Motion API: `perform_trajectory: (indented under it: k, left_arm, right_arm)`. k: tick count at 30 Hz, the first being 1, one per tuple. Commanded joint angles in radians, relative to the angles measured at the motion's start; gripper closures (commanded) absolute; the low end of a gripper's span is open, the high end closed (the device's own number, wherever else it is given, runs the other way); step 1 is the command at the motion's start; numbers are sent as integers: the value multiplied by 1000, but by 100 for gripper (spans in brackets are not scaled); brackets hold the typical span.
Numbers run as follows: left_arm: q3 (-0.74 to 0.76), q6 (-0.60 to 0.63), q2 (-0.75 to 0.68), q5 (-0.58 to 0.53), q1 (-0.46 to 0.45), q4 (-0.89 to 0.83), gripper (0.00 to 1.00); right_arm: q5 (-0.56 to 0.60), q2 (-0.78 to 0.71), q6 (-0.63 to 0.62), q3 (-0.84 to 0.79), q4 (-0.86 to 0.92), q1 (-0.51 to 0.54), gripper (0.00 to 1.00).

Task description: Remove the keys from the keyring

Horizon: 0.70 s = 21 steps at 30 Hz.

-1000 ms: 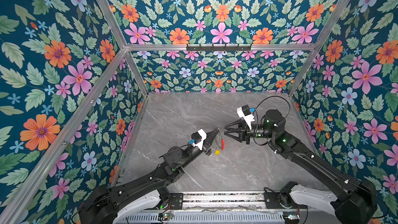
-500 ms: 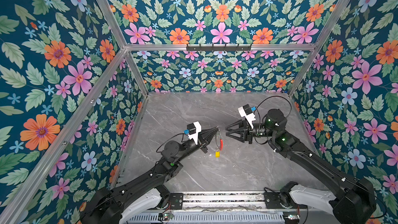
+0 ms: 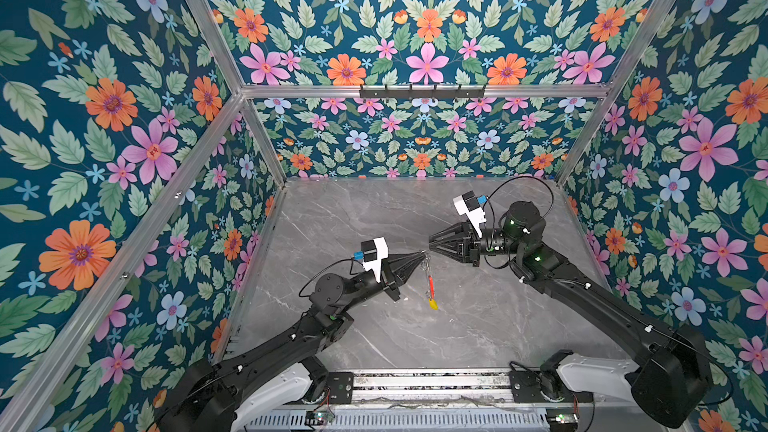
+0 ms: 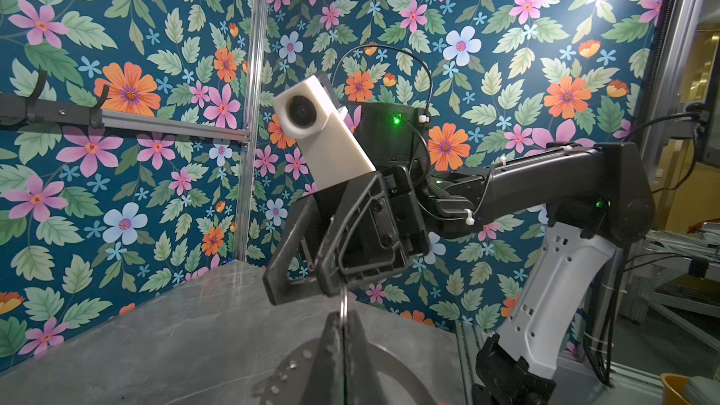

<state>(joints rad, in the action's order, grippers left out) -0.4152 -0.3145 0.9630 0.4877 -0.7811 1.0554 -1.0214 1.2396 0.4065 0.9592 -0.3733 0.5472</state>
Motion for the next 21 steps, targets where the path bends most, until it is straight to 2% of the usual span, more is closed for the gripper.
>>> perform_trajectory:
  k: [1, 12, 21]
  left_arm:
    - [3, 0, -6, -11, 1, 41, 100]
    - [7, 9, -11, -28, 1, 41, 100]
    - [3, 3, -6, -20, -1, 46, 100]
  right_arm:
    - [-49, 5, 35, 12, -69, 6, 71]
    - [-73, 6, 6, 24, 0, 33, 71]
    - [-64, 12, -20, 31, 30, 48, 81]
